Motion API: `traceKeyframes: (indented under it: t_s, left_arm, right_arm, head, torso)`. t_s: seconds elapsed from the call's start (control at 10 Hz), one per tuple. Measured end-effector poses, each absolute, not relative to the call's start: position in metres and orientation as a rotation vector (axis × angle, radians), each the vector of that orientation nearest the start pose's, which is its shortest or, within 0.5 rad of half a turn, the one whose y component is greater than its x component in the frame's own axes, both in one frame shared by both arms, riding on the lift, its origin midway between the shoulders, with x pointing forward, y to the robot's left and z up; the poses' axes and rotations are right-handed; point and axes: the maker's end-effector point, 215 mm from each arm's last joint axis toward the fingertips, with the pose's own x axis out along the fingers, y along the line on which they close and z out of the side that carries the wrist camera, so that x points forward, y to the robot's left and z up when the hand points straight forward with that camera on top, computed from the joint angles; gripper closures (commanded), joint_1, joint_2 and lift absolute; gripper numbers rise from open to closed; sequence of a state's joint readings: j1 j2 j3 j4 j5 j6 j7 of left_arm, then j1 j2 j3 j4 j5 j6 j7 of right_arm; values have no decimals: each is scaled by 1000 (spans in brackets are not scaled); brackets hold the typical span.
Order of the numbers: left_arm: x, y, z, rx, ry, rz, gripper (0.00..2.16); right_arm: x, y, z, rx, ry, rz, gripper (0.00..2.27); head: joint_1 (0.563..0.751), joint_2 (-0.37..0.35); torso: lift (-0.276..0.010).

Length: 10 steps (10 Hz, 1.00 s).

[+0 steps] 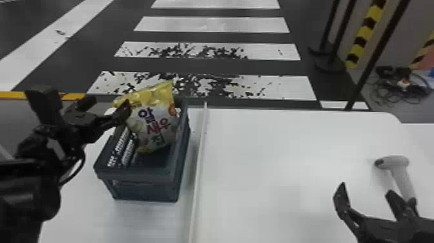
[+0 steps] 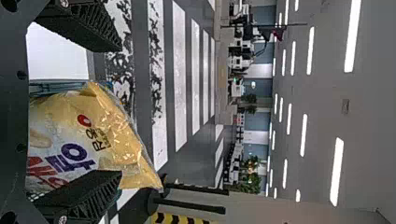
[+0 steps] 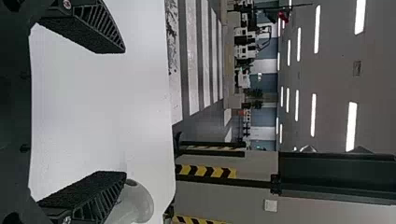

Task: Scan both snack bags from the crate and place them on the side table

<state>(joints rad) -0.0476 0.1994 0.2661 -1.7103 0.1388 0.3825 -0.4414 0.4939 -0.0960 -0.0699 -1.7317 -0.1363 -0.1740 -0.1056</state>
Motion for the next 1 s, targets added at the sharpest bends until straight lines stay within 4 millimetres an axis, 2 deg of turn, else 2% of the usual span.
traceKeyframes:
  t_s: [0.4, 0.6, 0.8, 0.9, 1.0]
  left_arm:
    - [631, 348, -331, 2, 203, -268, 56]
    - [639, 346, -340, -2, 229, -315, 56]
    - [637, 341, -344, 6, 237, -381, 90]
    - [636, 341, -349, 8, 250, -396, 228]
    - [635, 341, -353, 17, 263, -405, 518]
  right_arm:
    - [417, -323, -453, 5, 165, -175, 60]
    - [417, -325, -454, 4, 167, -178, 60]
    - [425, -321, -458, 6, 177, -170, 60]
    - [428, -319, -460, 6, 183, -166, 60]
    - [430, -319, -461, 6, 184, -164, 60]
  head:
    - [695, 27]
    - [695, 23]
    - [695, 20]
    - [695, 23]
    - [695, 23]
  torso:
    - [-95]
    - [-95]
    - [-95]
    - [-95]
    - [-95]
